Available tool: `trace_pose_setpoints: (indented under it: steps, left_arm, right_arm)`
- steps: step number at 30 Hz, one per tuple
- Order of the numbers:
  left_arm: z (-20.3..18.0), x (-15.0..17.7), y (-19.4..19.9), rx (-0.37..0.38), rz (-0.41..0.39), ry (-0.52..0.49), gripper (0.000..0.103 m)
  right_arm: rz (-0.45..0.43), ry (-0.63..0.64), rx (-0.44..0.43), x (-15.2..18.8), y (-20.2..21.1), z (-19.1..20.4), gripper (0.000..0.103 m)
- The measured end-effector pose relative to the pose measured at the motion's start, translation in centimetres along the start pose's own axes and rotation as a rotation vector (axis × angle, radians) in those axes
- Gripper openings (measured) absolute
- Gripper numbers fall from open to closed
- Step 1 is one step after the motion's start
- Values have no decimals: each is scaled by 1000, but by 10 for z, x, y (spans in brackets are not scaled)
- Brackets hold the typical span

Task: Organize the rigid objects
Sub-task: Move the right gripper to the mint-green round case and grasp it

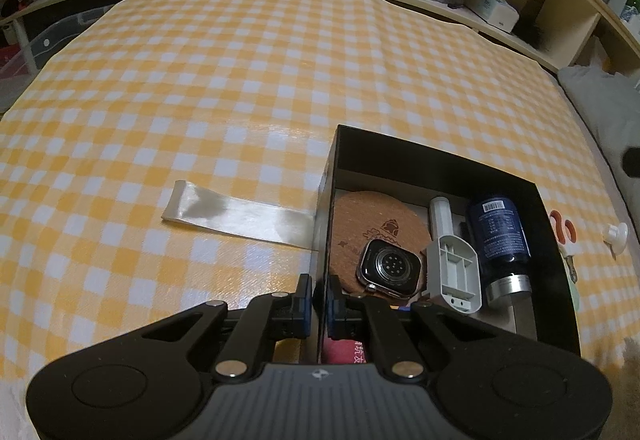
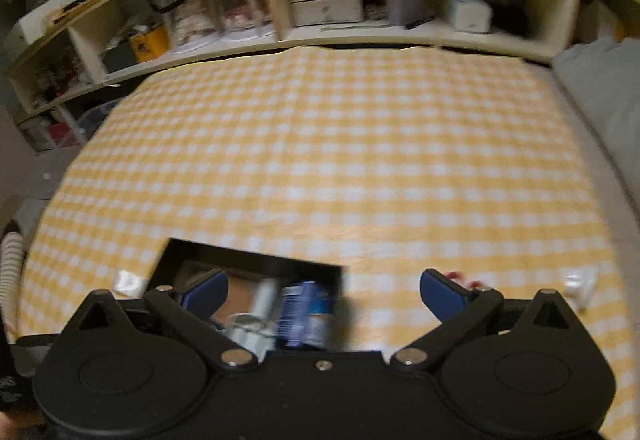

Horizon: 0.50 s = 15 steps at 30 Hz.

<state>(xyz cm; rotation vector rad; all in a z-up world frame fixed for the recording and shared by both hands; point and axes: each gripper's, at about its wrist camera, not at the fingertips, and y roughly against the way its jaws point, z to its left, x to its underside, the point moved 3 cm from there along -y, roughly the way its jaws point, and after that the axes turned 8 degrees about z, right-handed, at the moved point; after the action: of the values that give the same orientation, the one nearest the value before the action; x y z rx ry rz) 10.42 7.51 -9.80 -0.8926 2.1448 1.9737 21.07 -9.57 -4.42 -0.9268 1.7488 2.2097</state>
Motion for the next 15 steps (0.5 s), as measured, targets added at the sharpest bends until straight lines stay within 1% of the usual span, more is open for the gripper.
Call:
trace_pose_setpoints:
  steps: [4, 8, 11, 13, 14, 15]
  left_arm:
    - [-1, 0, 0, -14, -4, 7, 7]
    - [-3, 1, 0, -30, -8, 5, 6]
    - [-3, 3, -2, -43, -2, 7, 6]
    - [-4, 4, -4, -54, 8, 1, 6]
    - [-4, 5, -4, -59, 9, 2, 6]
    - [-5, 5, -4, -66, 7, -3, 6]
  right_arm:
    - [13, -15, 53, 4, 2, -31, 103]
    - [61, -32, 95, 15, -3, -59, 103]
    - [108, -63, 105, 25, -9, -76, 103]
    - [138, -97, 110, 31, -14, -86, 98]
    - [155, -108, 109, 33, -17, -90, 92]
    - [174, -116, 103, 34, -21, -92, 88]
